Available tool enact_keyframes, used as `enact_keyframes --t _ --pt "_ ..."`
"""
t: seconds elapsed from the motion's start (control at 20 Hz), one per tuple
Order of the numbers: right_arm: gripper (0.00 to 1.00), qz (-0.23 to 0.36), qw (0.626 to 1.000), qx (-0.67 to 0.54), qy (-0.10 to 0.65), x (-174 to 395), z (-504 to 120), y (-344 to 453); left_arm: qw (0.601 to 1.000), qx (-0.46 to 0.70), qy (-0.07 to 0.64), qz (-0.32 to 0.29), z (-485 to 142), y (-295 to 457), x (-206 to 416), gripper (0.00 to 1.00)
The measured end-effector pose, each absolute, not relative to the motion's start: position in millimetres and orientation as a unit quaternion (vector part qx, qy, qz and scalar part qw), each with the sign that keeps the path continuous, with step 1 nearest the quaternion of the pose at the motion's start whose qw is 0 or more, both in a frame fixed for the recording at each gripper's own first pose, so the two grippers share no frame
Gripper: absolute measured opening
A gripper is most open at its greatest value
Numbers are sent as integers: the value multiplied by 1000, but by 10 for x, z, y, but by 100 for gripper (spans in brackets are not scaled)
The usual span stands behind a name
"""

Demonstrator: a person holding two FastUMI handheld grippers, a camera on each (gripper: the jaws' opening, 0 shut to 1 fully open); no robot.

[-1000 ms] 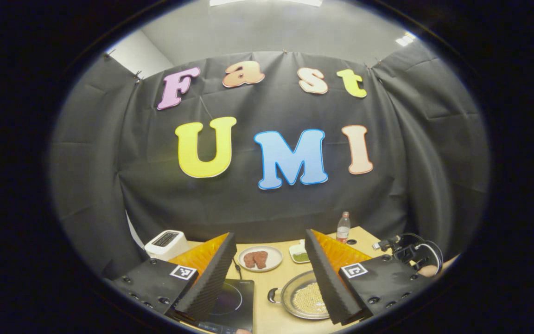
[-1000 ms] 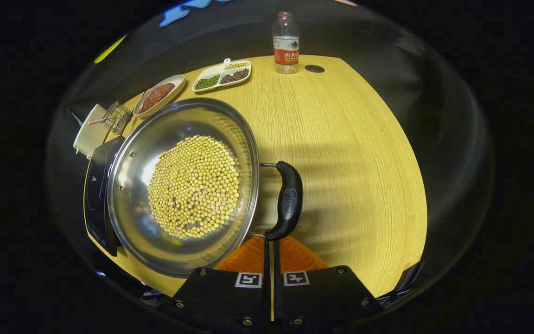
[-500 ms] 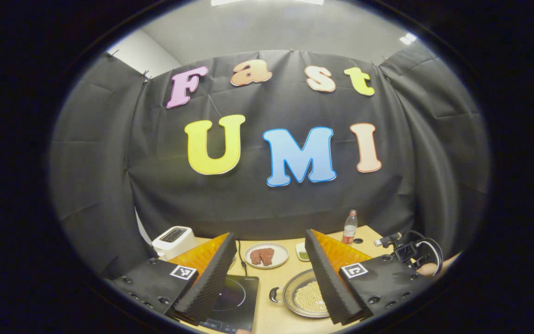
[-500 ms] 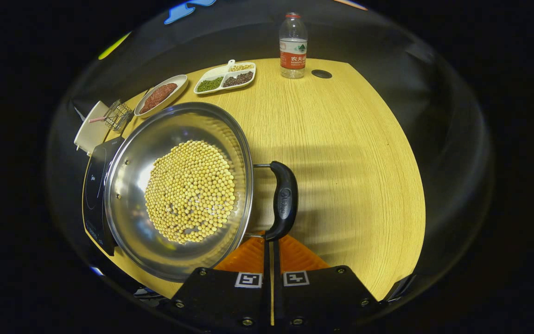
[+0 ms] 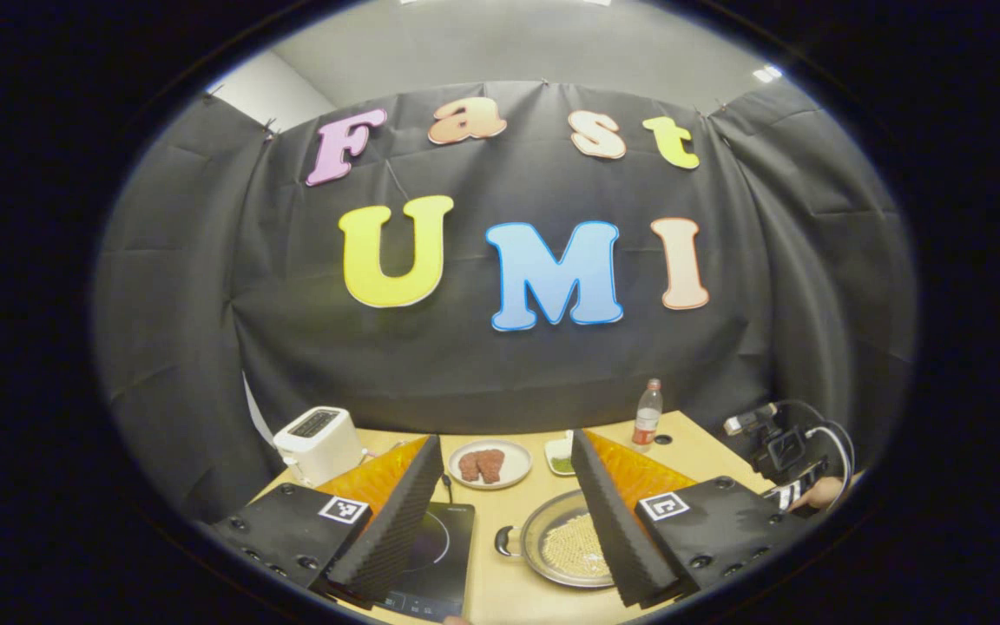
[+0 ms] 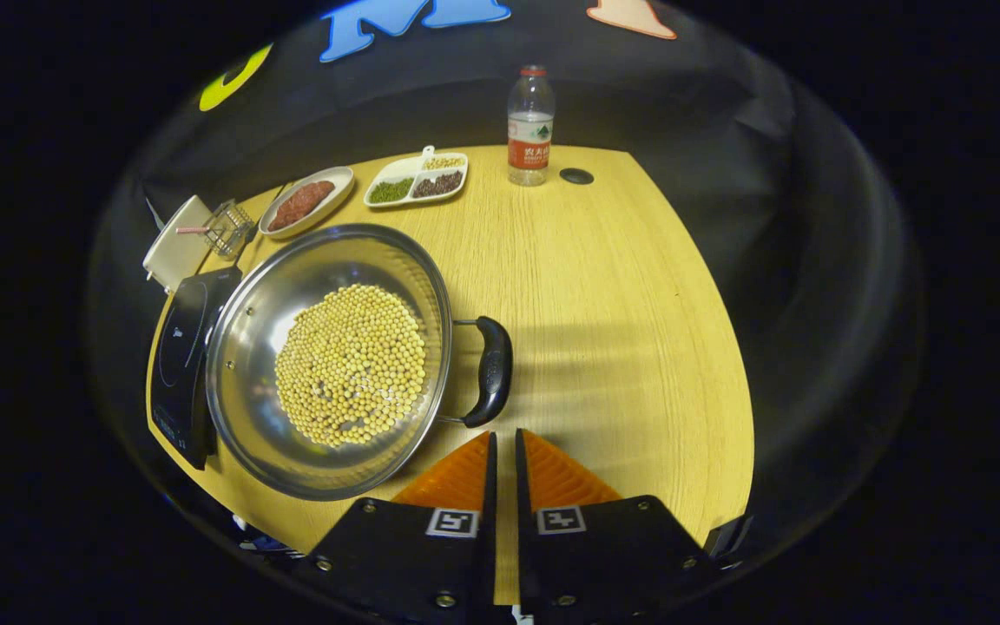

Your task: First push the handle of the pot to place it horizontally, then grasp the pot with both hands and set it on the induction cooktop.

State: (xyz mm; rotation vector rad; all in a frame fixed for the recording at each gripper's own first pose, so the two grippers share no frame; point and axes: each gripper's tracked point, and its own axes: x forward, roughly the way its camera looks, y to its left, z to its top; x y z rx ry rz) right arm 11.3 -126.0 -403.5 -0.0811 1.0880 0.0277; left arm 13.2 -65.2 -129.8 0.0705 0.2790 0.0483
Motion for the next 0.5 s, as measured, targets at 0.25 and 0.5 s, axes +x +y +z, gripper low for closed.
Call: enact_keyframes --t 0.25,0.5 --pt "98 5 898 -35 438 167 -3505 -1188 986 20 164 -16 -1584 -669 299 100" --pt "99 -8 913 -11 408 106 -3357 -1020 975 12 214 -55 -2071 -657 474 100"
